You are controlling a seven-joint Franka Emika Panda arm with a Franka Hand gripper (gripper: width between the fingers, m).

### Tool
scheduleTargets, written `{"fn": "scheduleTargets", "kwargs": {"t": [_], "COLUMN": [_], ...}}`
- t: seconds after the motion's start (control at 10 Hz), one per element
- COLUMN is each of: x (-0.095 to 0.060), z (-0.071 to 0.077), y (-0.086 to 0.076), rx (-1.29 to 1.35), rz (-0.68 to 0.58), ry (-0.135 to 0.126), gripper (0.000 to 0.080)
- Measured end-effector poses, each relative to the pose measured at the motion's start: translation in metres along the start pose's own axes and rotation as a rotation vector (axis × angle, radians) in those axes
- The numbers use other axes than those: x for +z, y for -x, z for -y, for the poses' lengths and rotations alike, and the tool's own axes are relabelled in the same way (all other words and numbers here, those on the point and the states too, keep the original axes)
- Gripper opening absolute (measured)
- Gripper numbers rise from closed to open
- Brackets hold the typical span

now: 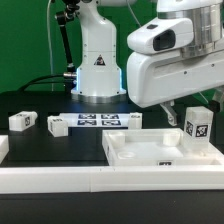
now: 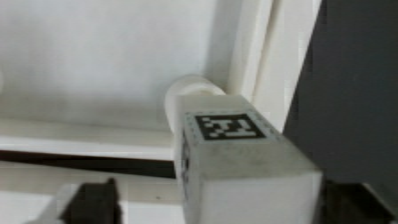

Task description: Assemble square table

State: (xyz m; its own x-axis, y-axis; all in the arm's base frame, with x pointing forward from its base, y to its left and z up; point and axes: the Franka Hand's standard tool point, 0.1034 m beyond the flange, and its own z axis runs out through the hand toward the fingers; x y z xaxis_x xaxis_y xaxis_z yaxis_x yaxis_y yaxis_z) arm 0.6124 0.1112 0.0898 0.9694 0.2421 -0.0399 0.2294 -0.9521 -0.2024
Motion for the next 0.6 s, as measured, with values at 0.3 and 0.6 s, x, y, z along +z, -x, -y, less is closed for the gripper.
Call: {"fn": "scheduleTargets", "kwargs": {"t": [0.3, 0.6], "x": [0.0001, 0.0000], "z": [-0.0010, -0.0012], "y": [0.0000, -0.0002], "rx": [0.014, 0.089], "rz": [-0.001, -0.002], "ry": [0.000, -0.001], "gripper": [0.0290, 0.0290]}}
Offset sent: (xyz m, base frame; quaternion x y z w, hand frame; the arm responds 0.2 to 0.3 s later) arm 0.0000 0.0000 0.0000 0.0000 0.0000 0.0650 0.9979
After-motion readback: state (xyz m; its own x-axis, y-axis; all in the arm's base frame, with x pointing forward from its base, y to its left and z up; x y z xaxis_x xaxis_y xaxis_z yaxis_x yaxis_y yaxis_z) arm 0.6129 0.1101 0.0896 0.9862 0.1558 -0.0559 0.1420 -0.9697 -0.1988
